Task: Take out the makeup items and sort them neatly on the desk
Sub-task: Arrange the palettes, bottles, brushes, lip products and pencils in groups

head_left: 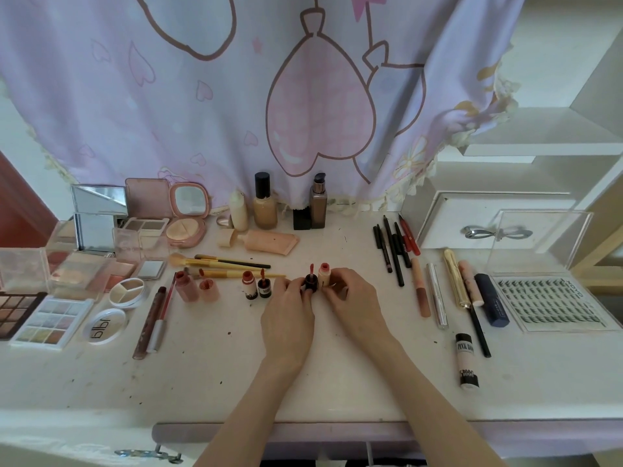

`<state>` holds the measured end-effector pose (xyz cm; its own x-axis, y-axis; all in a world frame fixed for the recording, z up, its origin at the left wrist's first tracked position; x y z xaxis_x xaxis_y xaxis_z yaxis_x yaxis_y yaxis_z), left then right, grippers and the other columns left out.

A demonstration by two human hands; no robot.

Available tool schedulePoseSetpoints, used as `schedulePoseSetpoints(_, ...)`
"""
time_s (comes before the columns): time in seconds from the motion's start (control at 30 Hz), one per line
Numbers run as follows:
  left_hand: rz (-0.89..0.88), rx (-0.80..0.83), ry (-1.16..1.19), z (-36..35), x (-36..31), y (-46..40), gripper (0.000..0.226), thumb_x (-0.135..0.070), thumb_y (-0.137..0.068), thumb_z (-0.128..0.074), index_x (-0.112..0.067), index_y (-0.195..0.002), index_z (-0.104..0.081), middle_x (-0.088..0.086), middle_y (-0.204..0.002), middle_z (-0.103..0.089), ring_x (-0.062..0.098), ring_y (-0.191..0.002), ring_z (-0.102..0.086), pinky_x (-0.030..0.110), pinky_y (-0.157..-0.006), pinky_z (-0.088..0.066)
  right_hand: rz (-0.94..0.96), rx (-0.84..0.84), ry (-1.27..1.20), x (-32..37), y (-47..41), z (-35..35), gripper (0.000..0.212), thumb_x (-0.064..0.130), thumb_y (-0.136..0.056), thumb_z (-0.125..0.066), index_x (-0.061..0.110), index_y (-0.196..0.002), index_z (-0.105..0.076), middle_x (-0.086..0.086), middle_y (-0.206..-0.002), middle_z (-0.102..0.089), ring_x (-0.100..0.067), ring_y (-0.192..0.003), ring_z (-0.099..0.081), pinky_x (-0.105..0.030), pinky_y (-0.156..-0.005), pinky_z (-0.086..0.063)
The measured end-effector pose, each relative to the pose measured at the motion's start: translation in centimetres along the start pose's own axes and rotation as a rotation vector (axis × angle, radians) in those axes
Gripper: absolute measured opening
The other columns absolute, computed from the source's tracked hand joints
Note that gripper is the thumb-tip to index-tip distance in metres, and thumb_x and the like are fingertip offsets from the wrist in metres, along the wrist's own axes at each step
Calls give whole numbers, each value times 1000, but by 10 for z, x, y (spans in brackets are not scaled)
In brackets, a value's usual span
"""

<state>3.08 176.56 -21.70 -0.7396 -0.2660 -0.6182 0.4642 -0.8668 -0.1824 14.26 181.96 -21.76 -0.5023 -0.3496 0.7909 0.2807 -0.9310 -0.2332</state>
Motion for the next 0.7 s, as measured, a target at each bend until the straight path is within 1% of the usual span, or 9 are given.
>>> schedulePoseSetpoints(0.1, -42, -3, 88, 2, 1, 3, 31, -19, -96, -48, -10, -125, -54, 5, -113, -53, 18, -88, -54, 18, -71, -36, -18, -11, -10, 0, 1, 2, 22, 10, -86, -62, 7, -108, -61, -5, -101, -64, -9, -81, -54, -3, -72, -37)
schedulePoseSetpoints(0.17, -74, 6, 166, 5, 2, 9, 33, -16, -95, -49, -8, -127, -52, 5, -113, -52, 14, -84, -51, 13, -73, -32, -42, -18, -30, 0, 5, 5, 27, 13, -87, -63, 8, -113, -59, -2, -104, -63, -8, -84, -55, 0, -72, -38)
schedulePoseSetpoints(0.27, -167, 28, 206, 10, 1, 24, 30, -18, -94, -50, -11, -123, -53, 1, -111, -50, 8, -84, -51, 16, -78, -38, -73, -28, -60, 0, 17, 17, 29, 11, -90, -59, 10, -119, -56, 2, -108, -62, -5, -89, -56, 3, -75, -38)
schedulePoseSetpoints(0.37, -361, 76, 149, 9, -8, 39, 25, -19, -93, -52, -12, -116, -58, -1, -111, -50, 9, -97, -51, 19, -88, -40, -48, -85, -54, 3, 31, 43, 23, 10, -90, -58, 12, -113, -60, 8, -101, -61, 5, -85, -55, 3, -74, -38)
schedulePoseSetpoints(0.43, -476, 142, 96, 5, -17, 47, 24, -21, -93, -52, -13, -114, -60, -1, -114, -52, 10, -103, -51, 19, -91, -38, -35, -145, -13, 4, 41, 69, 17, 11, -89, -60, 13, -105, -64, 9, -94, -61, 6, -82, -55, 2, -71, -38)
schedulePoseSetpoints(0.53, -633, 225, 34, -6, -38, 58, 26, -23, -93, -51, -15, -116, -60, 1, -119, -55, 16, -107, -52, 21, -93, -34, -62, -257, 125, -2, 58, 109, 9, 14, -85, -65, 12, -94, -65, 2, -88, -59, 0, -74, -54, -3, -67, -39)
schedulePoseSetpoints(0.57, -678, 263, 0, -12, -44, 62, 29, -25, -94, -49, -17, -120, -58, 1, -126, -53, 16, -115, -49, 22, -97, -30, -99, -284, 178, -7, 65, 121, 9, 17, -85, -66, 13, -92, -64, 2, -88, -56, -2, -73, -53, -6, -65, -39)
schedulePoseSetpoints(0.63, -751, 339, -89, -25, -52, 67, 37, -32, -97, -39, -22, -132, -47, -2, -142, -40, 13, -132, -32, 23, -107, -18, -202, -296, 273, -20, 79, 136, 18, 27, -83, -67, 15, -93, -58, 3, -89, -50, -4, -71, -50, -14, -61, -36)
schedulePoseSetpoints(0.7, -789, 363, -159, -34, -53, 68, 42, -36, -99, -30, -26, -139, -38, -6, -151, -28, 10, -140, -18, 24, -112, -7, -312, -235, 309, -35, 91, 141, 31, 31, -80, -70, 14, -99, -52, 1, -95, -48, -8, -73, -48, -23, -67, -36)
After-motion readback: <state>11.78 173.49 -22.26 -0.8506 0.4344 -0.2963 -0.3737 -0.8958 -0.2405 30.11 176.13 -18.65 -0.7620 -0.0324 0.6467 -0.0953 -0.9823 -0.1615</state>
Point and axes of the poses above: each hand's wrist, its own y-axis away from the middle knuckle, its own z-axis out of the back of the hand, x = y × z, the point moved 5 cm from there along -y, towards the middle knuckle
